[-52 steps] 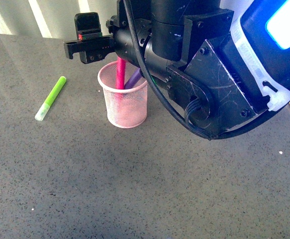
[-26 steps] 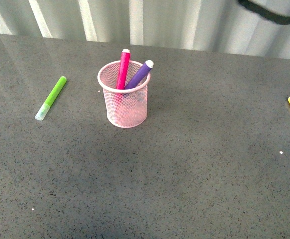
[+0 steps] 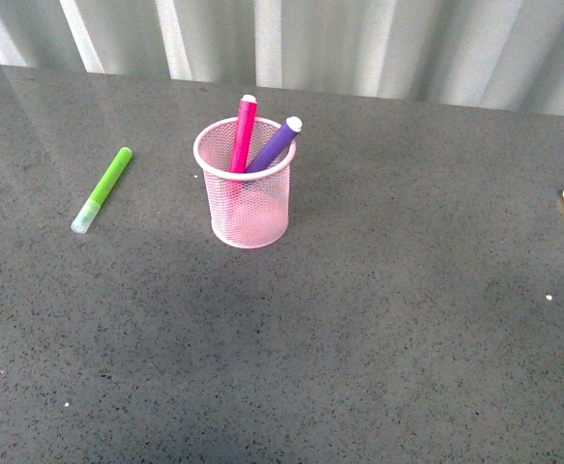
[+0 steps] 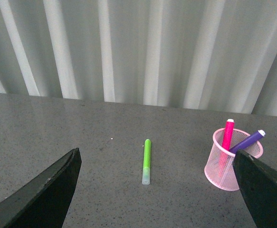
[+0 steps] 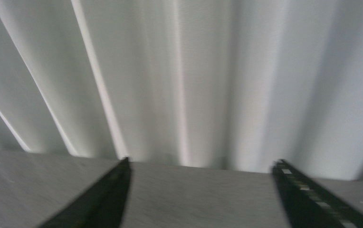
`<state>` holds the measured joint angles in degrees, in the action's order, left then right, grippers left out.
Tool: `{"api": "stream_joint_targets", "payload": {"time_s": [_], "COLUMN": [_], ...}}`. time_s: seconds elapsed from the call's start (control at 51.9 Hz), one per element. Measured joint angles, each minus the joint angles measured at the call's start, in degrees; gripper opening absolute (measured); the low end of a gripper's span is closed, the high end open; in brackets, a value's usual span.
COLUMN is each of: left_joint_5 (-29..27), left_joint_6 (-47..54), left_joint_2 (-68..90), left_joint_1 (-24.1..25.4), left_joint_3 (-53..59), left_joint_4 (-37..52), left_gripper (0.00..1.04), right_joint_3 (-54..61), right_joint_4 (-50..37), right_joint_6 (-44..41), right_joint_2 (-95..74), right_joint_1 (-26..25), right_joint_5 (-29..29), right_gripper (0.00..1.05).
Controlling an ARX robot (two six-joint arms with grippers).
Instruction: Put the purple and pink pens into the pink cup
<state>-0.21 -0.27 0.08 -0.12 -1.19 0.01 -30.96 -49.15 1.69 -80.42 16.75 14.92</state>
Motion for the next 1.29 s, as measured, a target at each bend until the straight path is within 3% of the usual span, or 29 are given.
{"api": "stream_joint_targets", "payload": {"time_s": [0.096, 0.289, 0.713, 0.771, 0.867, 0.944, 1.291], "left_joint_5": [0.2, 0.2, 0.2, 0.2, 0.2, 0.2, 0.2], "left_joint_6": [0.0, 0.0, 0.0, 0.0, 0.0, 0.0, 0.0], "left_joint_2": [0.0, 0.0, 0.0, 0.0, 0.0, 0.0, 0.0], "left_joint_1": [0.0, 0.0, 0.0, 0.0, 0.0, 0.0, 0.0], "left_joint_3": [0.0, 0.0, 0.0, 0.0, 0.0, 0.0, 0.0], "left_joint_4": [0.0, 0.0, 0.0, 0.0, 0.0, 0.0, 0.0], "left_gripper": [0.98, 0.98, 0.98, 0.98, 0.98, 0.98, 0.98], "right_joint_3": [7.9, 15.8, 24.9, 25.9, 27.0, 28.8, 29.8], "right_joint_4": [-1.5, -1.7, 4.0, 5.6, 7.6, 5.3, 17.2], "right_joint_6": [-1.4, -1.6, -1.7, -1.7, -1.7, -1.7, -1.7], "right_joint_2": [6.3, 13.8, 28.5, 30.9, 34.1, 34.8, 47.9], "right_joint_1": [-3.9, -6.9, -11.7, -14.1, -16.3, -16.6, -16.6], "right_joint_5": [-2.0, -6.2, -10.3, -13.8, -14.5, -14.7, -14.9], "right_gripper": [0.39, 0.04, 0.03, 0.03, 0.03, 0.03, 0.03]}}
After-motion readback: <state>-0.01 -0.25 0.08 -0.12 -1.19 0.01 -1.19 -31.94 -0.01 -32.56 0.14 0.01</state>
